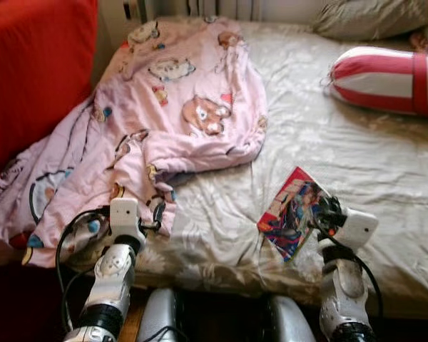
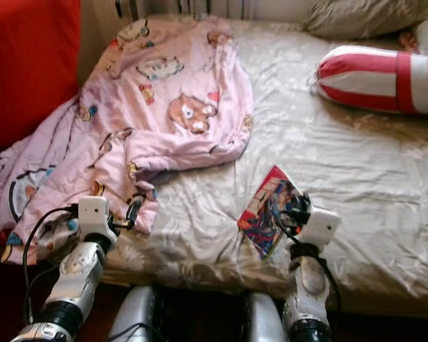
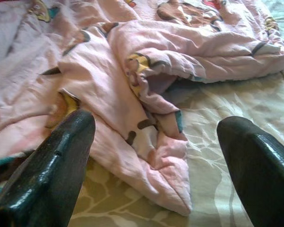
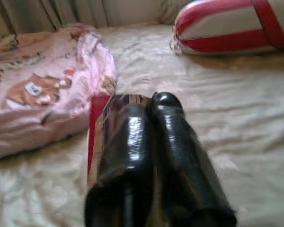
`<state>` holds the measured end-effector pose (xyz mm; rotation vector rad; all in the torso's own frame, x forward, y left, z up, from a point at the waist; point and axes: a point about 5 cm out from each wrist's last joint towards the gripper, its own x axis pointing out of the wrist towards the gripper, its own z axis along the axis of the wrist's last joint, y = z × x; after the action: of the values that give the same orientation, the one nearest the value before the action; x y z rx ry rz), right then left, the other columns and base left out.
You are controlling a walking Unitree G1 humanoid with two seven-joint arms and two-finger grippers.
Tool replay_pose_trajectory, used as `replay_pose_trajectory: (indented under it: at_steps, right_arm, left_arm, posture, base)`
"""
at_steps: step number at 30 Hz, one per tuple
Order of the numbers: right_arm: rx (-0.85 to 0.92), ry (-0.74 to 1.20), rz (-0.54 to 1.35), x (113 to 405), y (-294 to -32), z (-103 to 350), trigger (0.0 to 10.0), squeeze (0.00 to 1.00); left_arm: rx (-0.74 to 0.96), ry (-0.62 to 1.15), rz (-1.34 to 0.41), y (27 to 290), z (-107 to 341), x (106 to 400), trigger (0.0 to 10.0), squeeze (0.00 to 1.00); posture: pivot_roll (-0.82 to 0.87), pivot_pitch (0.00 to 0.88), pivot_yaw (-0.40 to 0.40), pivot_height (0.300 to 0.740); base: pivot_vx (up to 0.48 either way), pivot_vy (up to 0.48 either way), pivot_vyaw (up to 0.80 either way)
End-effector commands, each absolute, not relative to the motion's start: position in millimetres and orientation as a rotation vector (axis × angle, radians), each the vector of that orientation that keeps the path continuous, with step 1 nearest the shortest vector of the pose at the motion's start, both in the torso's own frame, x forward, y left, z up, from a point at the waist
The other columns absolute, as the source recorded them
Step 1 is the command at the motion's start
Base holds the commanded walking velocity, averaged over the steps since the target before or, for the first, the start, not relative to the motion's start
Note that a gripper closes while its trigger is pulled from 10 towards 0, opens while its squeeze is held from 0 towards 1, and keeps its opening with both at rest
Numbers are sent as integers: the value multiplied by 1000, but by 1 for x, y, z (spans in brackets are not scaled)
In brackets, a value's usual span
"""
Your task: Clean up the room
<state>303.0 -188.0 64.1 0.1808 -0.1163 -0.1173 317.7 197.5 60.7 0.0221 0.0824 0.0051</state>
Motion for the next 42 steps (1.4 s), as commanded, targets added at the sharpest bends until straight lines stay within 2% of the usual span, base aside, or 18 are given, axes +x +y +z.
replay_pose_trajectory:
  at_steps: [1,9,18,28,36,42]
  right_arm:
    - [169,-166,-116,307,-189,76,10000,0]
    - [161,-144,-99,303,-185,71,10000,0]
    - [185,-46,-123,300,-187,56,10000,0]
    - [356,84,-271,287,-201,29,10000,0]
    - [325,108,-278,284,-202,25,10000,0]
    - [202,161,-245,287,-199,23,10000,0]
  left_arm:
    - [32,93,18,203,58,316,10000,0]
    - [32,180,22,206,38,307,10000,0]
    - [31,215,25,207,29,301,10000,0]
    - [36,262,19,206,17,291,10000,0]
    - [35,261,10,203,17,293,10000,0]
    - [36,246,9,203,19,293,10000,0]
  posture:
    - [33,88,-15,688]
    - [27,89,-16,740]
    - [29,90,-24,740]
    - [32,97,-22,740]
    - [33,99,-22,740]
    - [32,100,-24,725]
  base:
    - [0,0,0]
    - [0,0,0]
    - [0,0,0]
    - [0,0,0]
    - [0,0,0]
    - [0,0,0]
